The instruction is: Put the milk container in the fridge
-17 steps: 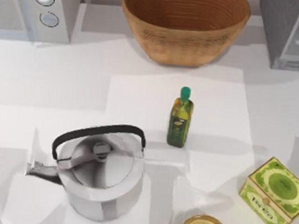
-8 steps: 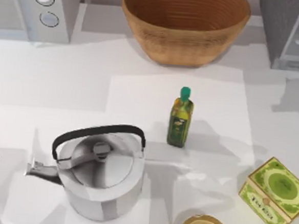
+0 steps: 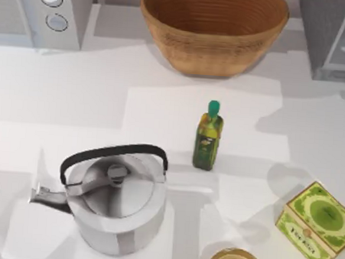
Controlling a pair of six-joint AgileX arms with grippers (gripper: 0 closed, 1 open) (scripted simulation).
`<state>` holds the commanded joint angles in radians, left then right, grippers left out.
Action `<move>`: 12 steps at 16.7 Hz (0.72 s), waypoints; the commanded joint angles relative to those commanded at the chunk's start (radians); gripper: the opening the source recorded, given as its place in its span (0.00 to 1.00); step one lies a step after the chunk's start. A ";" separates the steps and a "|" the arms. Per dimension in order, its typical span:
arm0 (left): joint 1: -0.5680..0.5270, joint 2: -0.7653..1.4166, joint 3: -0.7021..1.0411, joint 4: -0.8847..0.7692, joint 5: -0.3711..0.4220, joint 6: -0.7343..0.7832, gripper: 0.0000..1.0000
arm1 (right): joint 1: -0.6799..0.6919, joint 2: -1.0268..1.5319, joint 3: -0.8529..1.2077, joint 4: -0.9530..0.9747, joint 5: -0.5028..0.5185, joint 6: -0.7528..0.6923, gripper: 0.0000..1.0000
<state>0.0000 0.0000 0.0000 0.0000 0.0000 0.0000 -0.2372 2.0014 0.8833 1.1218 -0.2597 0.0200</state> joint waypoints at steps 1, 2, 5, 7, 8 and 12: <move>0.000 0.000 0.000 0.000 0.000 0.000 1.00 | -0.013 0.055 0.029 0.025 0.000 -0.001 0.00; 0.000 0.000 0.000 0.000 0.000 0.000 1.00 | -0.023 0.100 0.053 0.046 0.001 -0.002 0.00; 0.000 0.000 0.000 0.000 0.000 0.000 1.00 | -0.041 0.170 0.092 0.076 0.003 -0.004 0.00; 0.000 0.000 0.000 0.000 0.000 0.000 1.00 | -0.042 0.173 0.093 0.077 0.004 -0.005 0.00; 0.000 0.000 0.000 0.000 0.000 0.000 1.00 | -0.042 0.173 0.093 0.077 0.004 -0.005 0.00; 0.000 0.000 0.000 0.000 0.000 0.000 1.00 | -0.034 0.178 0.100 0.068 0.003 -0.003 0.00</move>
<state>0.0000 0.0000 0.0000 0.0000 0.0000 0.0000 -0.2709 2.1793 0.9831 1.1900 -0.2572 0.0167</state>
